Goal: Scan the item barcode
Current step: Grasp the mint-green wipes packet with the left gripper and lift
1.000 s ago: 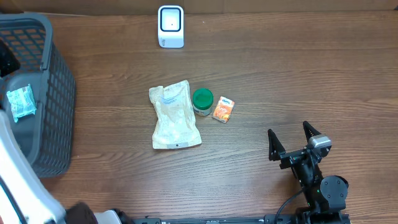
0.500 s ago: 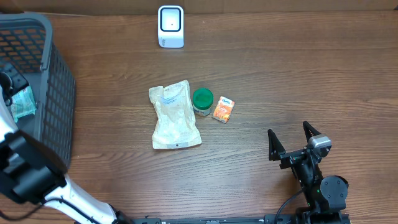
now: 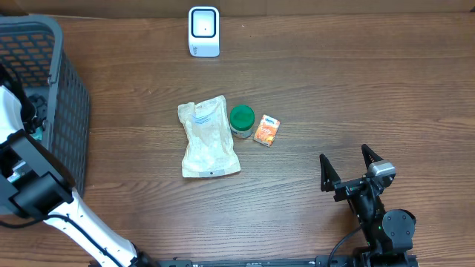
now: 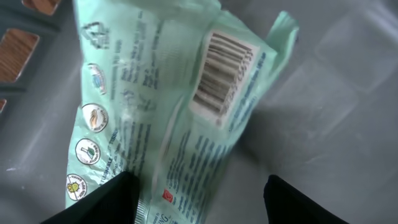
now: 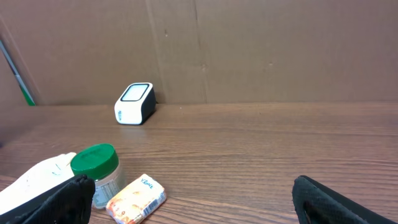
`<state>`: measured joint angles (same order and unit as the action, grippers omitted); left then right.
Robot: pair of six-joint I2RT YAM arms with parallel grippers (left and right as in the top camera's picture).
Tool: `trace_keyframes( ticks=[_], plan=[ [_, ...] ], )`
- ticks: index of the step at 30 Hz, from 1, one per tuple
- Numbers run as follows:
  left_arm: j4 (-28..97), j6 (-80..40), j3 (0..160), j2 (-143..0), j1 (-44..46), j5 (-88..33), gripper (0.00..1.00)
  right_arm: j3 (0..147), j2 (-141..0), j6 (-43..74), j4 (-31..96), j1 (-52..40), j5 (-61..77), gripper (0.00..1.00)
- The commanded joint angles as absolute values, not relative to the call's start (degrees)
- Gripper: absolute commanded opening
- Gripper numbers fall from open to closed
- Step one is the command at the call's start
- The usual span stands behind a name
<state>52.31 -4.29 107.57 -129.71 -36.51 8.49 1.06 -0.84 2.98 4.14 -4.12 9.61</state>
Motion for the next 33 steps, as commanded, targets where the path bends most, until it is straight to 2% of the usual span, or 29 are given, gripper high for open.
trace_keyframes(
  ticks=[1,4,5,8,10,11,12,18,23,29,33],
  plan=[
    [54.43,-3.86,107.33,-133.88,-36.97,11.14,0.63,0.45,-0.19,2.94,3.97,-4.12,9.06,1.0],
    [55.18,-3.86,107.33,-134.04,-37.1,11.11,0.54,0.45,-0.19,2.94,3.97,-4.12,9.06,1.0],
    [55.35,-3.84,107.33,-134.04,-37.1,11.07,0.49,0.45,-0.16,2.94,3.97,-4.12,9.06,1.0],
    [56.47,-3.86,107.33,-134.04,-37.06,10.9,0.42,0.45,-0.19,2.94,3.97,-4.12,9.06,1.0],
    [57.54,-3.86,107.33,-134.04,-37.04,10.41,0.28,0.45,-0.19,2.94,3.97,-4.12,9.06,1.0],
    [58.06,-3.84,107.33,-134.04,-37.04,10.26,0.13,0.45,-0.16,2.94,3.97,-4.12,9.06,1.0],
    [58.46,-3.81,107.33,-134.04,-37.04,10.28,0.04,0.45,-0.19,2.94,3.97,-4.12,9.06,1.0],
    [63.64,-3.84,110.19,-133.71,-37.04,9.37,0.04,0.45,-0.16,2.94,3.97,-4.12,9.06,1.0],
    [70.17,-3.84,119.94,-130.04,-37.08,4.71,0.04,0.45,-0.16,2.94,3.97,-4.12,9.06,1.0],
    [75.42,-3.86,132.81,-120.88,-36.67,0.64,0.04,0.45,-0.16,2.94,3.97,-4.12,9.06,1.0],
    [77.38,-3.86,137.05,-109.32,-35.22,-6.28,0.04,0.45,-0.19,2.94,3.97,-4.12,9.06,1.0]
  ],
)
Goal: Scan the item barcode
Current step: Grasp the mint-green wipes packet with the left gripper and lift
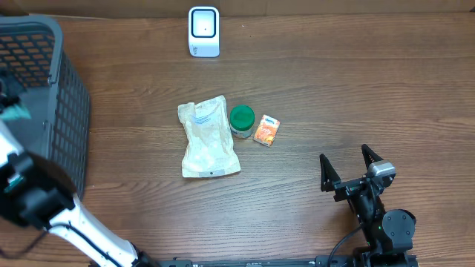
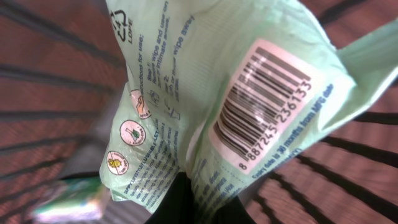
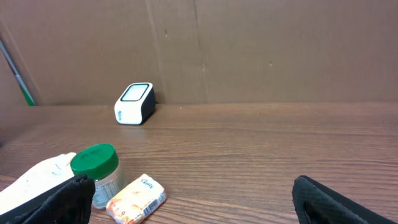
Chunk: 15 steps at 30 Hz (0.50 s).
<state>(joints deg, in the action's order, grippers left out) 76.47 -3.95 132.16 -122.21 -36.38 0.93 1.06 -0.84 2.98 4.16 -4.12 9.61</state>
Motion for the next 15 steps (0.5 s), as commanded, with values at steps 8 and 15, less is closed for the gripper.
trace_keyframes(
  ticks=[8,15],
  plan=[
    [84.58,-5.61,137.03,-95.0,-23.03,-8.47,0.04,0.45,-0.19,2.94,3.97,-4.12,9.06,1.0],
    [93.51,-19.59,129.67,-96.27,-4.82,3.75,0.04,0.45,-0.19,2.94,3.97,-4.12,9.06,1.0]
  ],
)
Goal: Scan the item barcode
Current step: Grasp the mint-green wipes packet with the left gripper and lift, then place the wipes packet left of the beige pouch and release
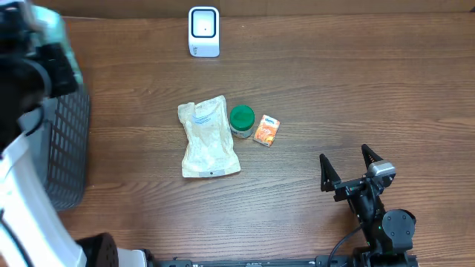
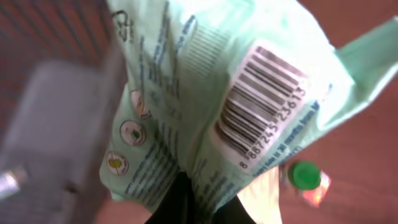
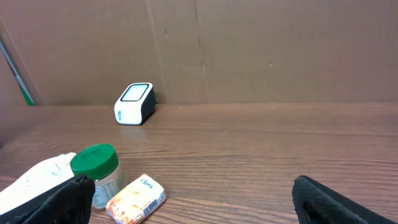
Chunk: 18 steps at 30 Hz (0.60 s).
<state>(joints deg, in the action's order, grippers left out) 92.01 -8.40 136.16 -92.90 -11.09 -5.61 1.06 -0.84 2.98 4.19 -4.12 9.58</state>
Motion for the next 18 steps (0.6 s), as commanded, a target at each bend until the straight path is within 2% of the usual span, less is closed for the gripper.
trace_keyframes(
  ticks=[1,9,18],
  plan=[
    [93.27,-21.74,126.89,-96.27,-3.38,5.21,0.04,0.45,-0.19,2.94,3.97,-4.12,9.06,1.0],
    [81.14,-29.63,100.57,-96.27,4.21,6.44,0.04,0.45,-0.16,2.94,3.97,-4.12,9.06,1.0],
    [59.86,-33.87,75.09,-96.27,5.23,4.67,0.04,0.45,-0.16,2.94,3.97,-4.12,9.06,1.0]
  ],
)
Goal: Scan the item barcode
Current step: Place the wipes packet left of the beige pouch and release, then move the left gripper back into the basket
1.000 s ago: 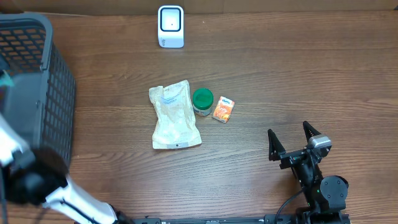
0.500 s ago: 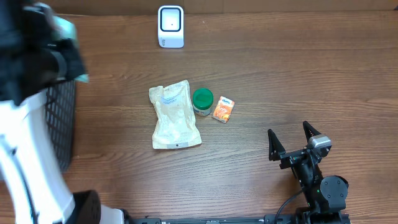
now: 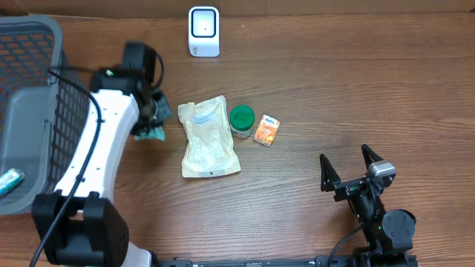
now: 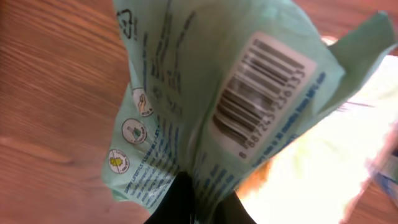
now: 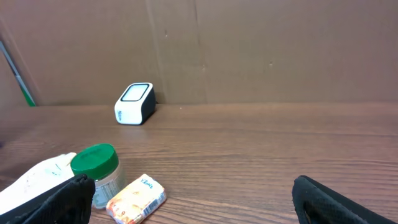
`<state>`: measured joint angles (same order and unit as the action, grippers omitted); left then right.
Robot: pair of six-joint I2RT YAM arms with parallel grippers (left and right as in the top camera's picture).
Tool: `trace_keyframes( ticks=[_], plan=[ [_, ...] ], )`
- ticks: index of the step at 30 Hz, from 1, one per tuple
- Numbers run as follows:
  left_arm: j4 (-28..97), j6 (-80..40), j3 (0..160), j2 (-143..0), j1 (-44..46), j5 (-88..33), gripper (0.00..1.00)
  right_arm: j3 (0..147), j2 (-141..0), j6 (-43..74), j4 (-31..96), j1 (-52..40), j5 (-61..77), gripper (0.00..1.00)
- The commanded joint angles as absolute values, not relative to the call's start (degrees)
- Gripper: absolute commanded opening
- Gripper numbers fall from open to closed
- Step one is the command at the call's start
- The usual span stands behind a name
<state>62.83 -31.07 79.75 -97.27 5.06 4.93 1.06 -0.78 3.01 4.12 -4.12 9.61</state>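
Note:
A mint-green wipes pouch [image 4: 205, 106] fills the left wrist view, its white barcode label [image 4: 261, 93] facing the camera. My left gripper [image 4: 200, 202] is shut on the pouch's lower edge. Overhead, the left gripper [image 3: 151, 119] hangs over the table just left of a cream pouch, with a corner of the green pouch [image 3: 154, 134] showing under it. The white barcode scanner [image 3: 203, 31] stands at the back edge, also visible as the scanner [image 5: 134, 103] in the right wrist view. My right gripper [image 3: 346, 167] rests open at the front right, holding nothing.
A grey mesh basket [image 3: 44, 81] stands at the far left, with a small green packet [image 3: 10, 180] in it. A cream pouch [image 3: 209, 137], a green-lidded jar [image 3: 241, 120] and a small orange packet [image 3: 266, 131] lie mid-table.
My left gripper, still holding the green pouch, has moved from above the basket's back corner to over the table beside the cream pouch. The right arm has not moved.
My left gripper stood open over the green pouch lying in the basket. Then it was shut on the pouch, held up inside the basket. Later it held the pouch over the basket's rim, and now over the table left of the cream pouch.

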Motion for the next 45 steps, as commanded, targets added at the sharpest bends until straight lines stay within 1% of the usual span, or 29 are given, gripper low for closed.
trace_keyframes(
  ticks=[1,6,8,9,13,15,18,19,20,22,26,27,29,31,32,38,41,45],
  plan=[
    [57.76,-33.87,73.06,-96.27,5.26,3.79,0.04,0.45,-0.16,2.94,3.97,-4.12,9.06,1.0],
    [48.99,-33.8,65.69,-96.27,5.45,-2.31,0.04,0.45,-0.19,2.94,3.97,-4.12,9.06,1.0],
    [46.83,-33.3,64.12,-96.27,5.72,-3.7,0.07,0.45,-0.19,2.94,3.97,-4.12,9.06,1.0],
    [46.11,-32.93,63.66,-96.27,5.93,-4.1,0.13,0.45,-0.16,2.94,3.97,-4.12,9.06,1.0],
    [44.69,-31.68,63.88,-96.16,6.13,-3.95,0.58,0.45,-0.19,2.94,3.97,-4.12,9.06,1.0],
    [44.75,-31.64,65.8,-96.07,5.89,-4.14,0.66,0.45,-0.16,2.94,3.97,-4.12,9.06,1.0],
    [47.99,-28.67,72.38,-95.66,5.87,-4.54,0.7,0.45,-0.16,2.94,3.97,-4.12,9.06,1.0],
    [52.69,-26.24,79.48,-95.37,5.85,-4.32,0.7,0.45,-0.16,2.94,3.97,-4.12,9.06,1.0],
    [55.27,-24.88,83.31,-95.18,5.85,-3.95,0.7,0.45,-0.19,2.94,3.97,-4.12,9.06,1.0],
    [61.12,-22.65,91.5,-94.96,5.34,-0.97,0.71,0.45,-0.19,2.94,3.97,-4.12,9.06,1.0],
    [72.82,-22.68,107.0,-94.63,2.07,6.0,0.73,0.45,-0.16,2.94,3.97,-4.12,9.06,1.0],
    [76.4,-22.68,111.94,-94.24,-0.4,6.9,0.76,0.45,-0.19,2.94,3.97,-4.12,9.06,1.0],
    [79.09,-22.68,115.72,-93.47,-3.99,6.85,0.82,0.45,-0.19,2.94,3.97,-4.12,9.06,1.0],
    [80.16,-22.65,117.01,-92.38,-8.43,6.9,0.93,0.45,-0.16,2.94,3.97,-4.12,9.06,1.0],
    [80.36,-22.61,117.01,-92.03,-10.46,7.03,0.95,0.45,-0.19,2.94,3.97,-4.12,9.06,1.0],
    [80.62,-20.36,115.52,-92.6,-25.02,7.29,0.94,0.45,-0.16,2.94,3.97,-4.12,9.06,1.0],
    [79.42,-19.84,113.56,-93.25,-30.46,7.22,0.94,0.45,-0.16,2.94,3.97,-4.12,9.06,1.0],
    [76.66,-19.84,107.63,-93.36,-35.55,6.11,0.93,0.45,-0.16,2.94,3.97,-4.12,9.06,1.0]
  ],
)
